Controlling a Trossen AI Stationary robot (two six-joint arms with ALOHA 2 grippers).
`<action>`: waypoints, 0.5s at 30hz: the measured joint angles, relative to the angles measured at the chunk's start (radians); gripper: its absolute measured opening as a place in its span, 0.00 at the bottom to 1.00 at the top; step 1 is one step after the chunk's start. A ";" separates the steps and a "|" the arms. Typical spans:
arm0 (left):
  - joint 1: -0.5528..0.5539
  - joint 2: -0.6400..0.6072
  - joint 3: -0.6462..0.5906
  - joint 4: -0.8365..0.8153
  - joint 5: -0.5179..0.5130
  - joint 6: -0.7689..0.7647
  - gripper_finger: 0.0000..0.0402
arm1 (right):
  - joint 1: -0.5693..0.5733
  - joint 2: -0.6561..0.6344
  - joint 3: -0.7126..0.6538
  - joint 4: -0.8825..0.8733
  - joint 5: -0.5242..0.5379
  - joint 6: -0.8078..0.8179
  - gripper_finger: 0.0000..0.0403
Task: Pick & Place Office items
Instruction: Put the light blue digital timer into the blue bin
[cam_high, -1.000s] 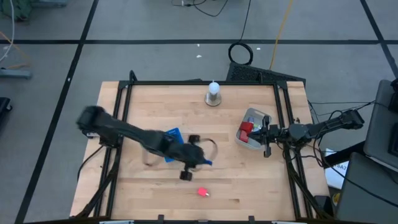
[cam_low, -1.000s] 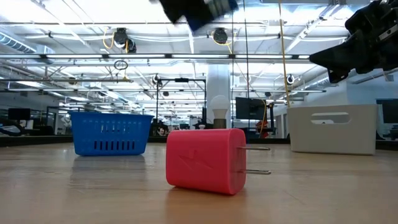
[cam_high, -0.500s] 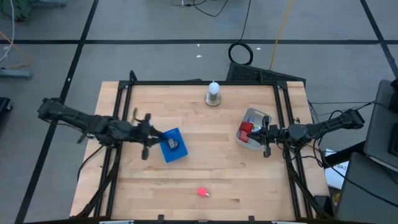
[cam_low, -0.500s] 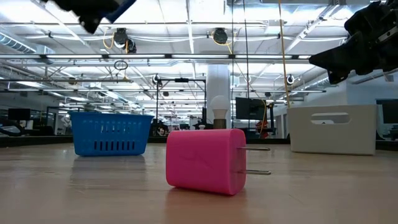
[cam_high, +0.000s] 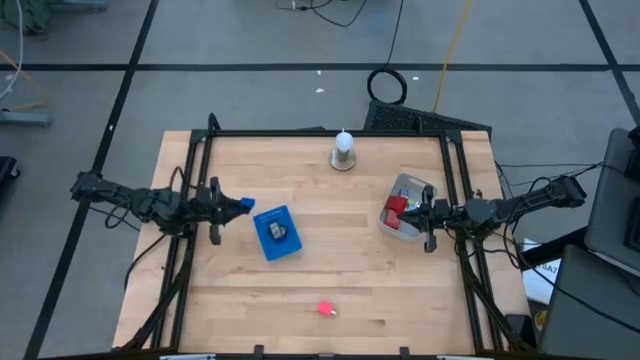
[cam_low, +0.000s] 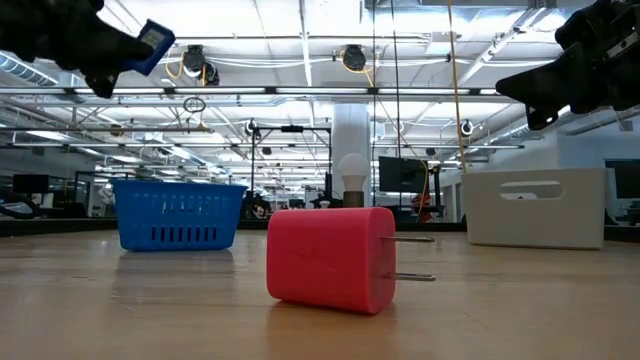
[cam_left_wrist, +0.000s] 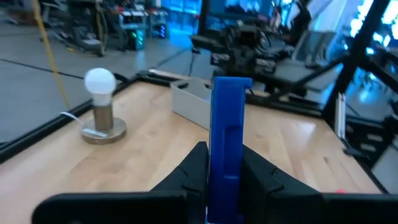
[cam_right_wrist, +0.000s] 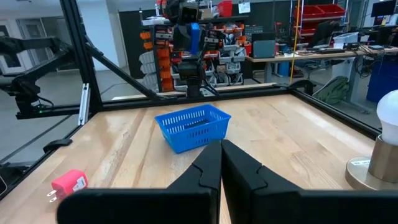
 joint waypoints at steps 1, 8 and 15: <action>0.000 -0.021 -0.016 0.004 -0.005 -0.002 0.13 | 0.000 0.000 0.000 0.000 0.000 0.000 0.00; 0.000 -0.129 -0.075 -0.016 -0.006 0.000 0.13 | 0.000 0.000 0.000 -0.005 0.000 0.016 0.00; 0.000 -0.153 -0.076 -0.030 0.002 -0.016 0.13 | 0.000 0.000 0.000 -0.006 0.000 0.019 0.01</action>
